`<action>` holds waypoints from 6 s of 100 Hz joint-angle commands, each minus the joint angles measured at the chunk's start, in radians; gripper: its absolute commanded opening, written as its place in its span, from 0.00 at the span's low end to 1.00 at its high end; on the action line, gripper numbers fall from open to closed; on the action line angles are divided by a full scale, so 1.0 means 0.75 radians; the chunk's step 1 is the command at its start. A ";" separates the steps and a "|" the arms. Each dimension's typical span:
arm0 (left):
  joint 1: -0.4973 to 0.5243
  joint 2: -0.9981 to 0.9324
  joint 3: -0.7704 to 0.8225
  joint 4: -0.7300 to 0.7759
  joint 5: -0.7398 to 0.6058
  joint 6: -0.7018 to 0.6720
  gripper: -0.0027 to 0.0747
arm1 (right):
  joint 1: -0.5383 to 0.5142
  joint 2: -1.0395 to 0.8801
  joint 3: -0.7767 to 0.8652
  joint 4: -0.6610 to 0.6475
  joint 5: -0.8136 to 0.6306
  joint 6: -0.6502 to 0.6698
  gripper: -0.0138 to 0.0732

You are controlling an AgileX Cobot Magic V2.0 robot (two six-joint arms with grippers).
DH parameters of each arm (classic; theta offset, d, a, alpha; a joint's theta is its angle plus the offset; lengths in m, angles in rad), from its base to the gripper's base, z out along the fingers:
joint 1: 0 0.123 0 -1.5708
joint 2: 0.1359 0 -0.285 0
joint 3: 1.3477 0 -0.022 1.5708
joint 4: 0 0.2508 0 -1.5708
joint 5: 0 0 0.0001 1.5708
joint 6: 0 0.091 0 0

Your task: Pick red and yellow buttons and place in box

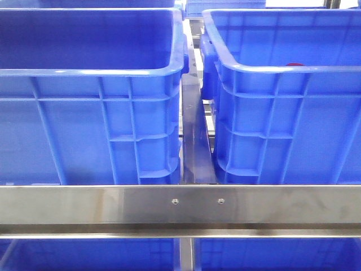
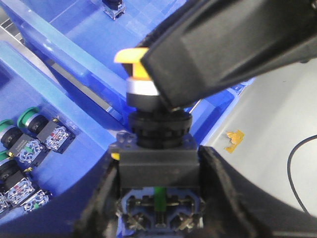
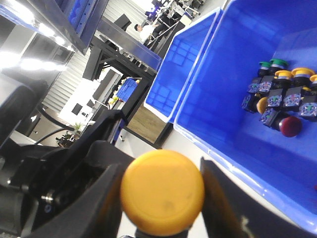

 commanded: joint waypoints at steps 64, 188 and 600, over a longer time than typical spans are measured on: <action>-0.005 -0.062 -0.029 0.145 -0.032 -0.114 0.73 | -0.013 -0.034 -0.082 0.166 -0.010 -0.155 0.37; 0.805 -1.284 0.750 0.357 -0.017 -0.294 0.47 | -0.305 -0.034 -0.121 0.143 0.035 -0.184 0.37; 0.805 -1.347 0.808 0.331 -0.024 -0.294 0.01 | -0.508 0.784 -0.678 0.179 -1.207 -1.025 0.78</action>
